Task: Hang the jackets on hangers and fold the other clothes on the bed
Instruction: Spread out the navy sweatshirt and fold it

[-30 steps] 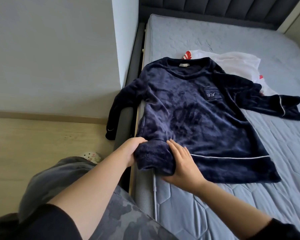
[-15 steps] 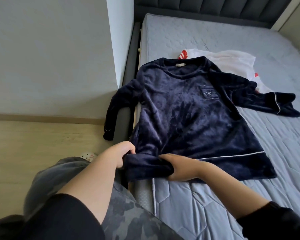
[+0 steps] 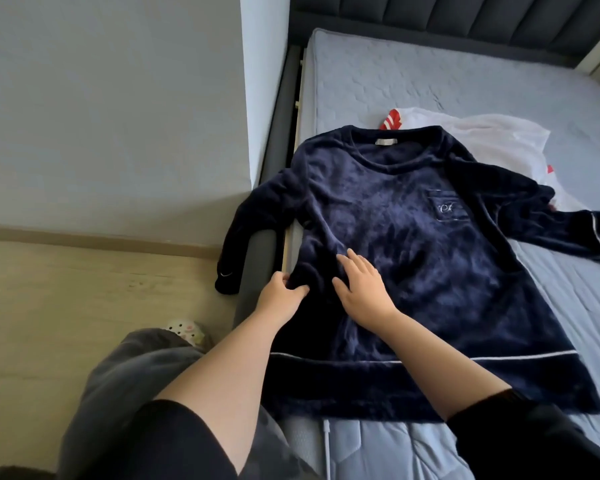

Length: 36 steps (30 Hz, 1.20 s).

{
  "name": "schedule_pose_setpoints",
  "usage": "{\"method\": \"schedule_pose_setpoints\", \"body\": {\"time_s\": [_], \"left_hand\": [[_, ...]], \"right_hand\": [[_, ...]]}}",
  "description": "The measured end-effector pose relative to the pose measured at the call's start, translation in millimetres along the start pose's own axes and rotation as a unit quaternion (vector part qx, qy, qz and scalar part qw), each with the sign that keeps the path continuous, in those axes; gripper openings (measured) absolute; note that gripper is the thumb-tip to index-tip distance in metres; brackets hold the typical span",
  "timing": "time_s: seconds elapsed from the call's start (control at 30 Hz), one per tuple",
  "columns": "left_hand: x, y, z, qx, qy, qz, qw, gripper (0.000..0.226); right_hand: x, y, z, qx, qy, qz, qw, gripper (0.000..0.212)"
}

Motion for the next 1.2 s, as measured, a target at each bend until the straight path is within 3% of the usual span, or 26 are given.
{"method": "schedule_pose_setpoints", "body": {"time_s": [0.1,0.2,0.3,0.37,0.47,0.63,0.77,0.83,0.97,1.07,1.2], "left_hand": [[-18.3,-7.0,12.1,-0.003,0.032,0.059,0.998,0.006],[-32.2,-15.6,30.1,0.052,0.098,0.095,0.989,0.031],[-56.3,-5.1,34.2,0.134,0.108,0.061,0.983,0.034],[-70.3,4.0,24.6,0.326,0.058,0.099,0.938,0.022],[-85.1,23.3,14.6,0.575,-0.014,0.133,0.807,0.037],[-116.4,31.2,6.7,0.663,-0.05,0.144,0.733,0.058],[-143.9,33.7,8.3,0.697,-0.066,0.128,0.702,0.061],[-154.5,35.0,12.2,0.718,-0.078,0.123,0.681,0.059],[-167.4,42.0,30.2,0.792,-0.051,0.086,0.602,0.039],[-173.6,47.5,49.3,0.796,-0.022,0.06,0.602,0.03],[-175.9,47.6,59.7,0.76,-0.006,0.084,0.645,0.03]], "right_hand": [[-29.6,22.7,-2.5,0.089,-0.06,-0.125,0.986,0.06],[-47.3,44.2,-6.0,0.117,-0.104,-0.249,0.956,0.064],[-81.3,27.9,-3.9,0.109,-0.01,-0.178,0.978,0.065],[-105.9,16.3,-7.9,0.097,0.024,-0.128,0.987,0.066],[-130.5,22.4,-31.7,0.072,0.006,-0.158,0.985,0.069],[-138.4,37.2,-65.1,0.124,0.032,-0.169,0.977,0.076],[-143.7,42.4,-68.3,0.178,0.059,-0.137,0.973,0.078],[-146.1,42.5,-68.0,0.203,0.067,-0.119,0.97,0.079],[-146.7,42.9,-67.2,0.215,0.078,-0.109,0.968,0.08],[-145.6,42.5,-68.5,0.217,0.082,-0.103,0.967,0.079],[-148.5,44.4,-71.1,0.229,0.067,-0.103,0.966,0.079]]}}
Point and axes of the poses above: each hand's wrist, its own x-axis away from the middle knuckle, its own z-axis out of the back of the hand, y = z × x, the point moved 7 cm from there along -x, towards the middle knuckle, and after that the axes turned 5 degrees about -x, right-handed, at the moved point
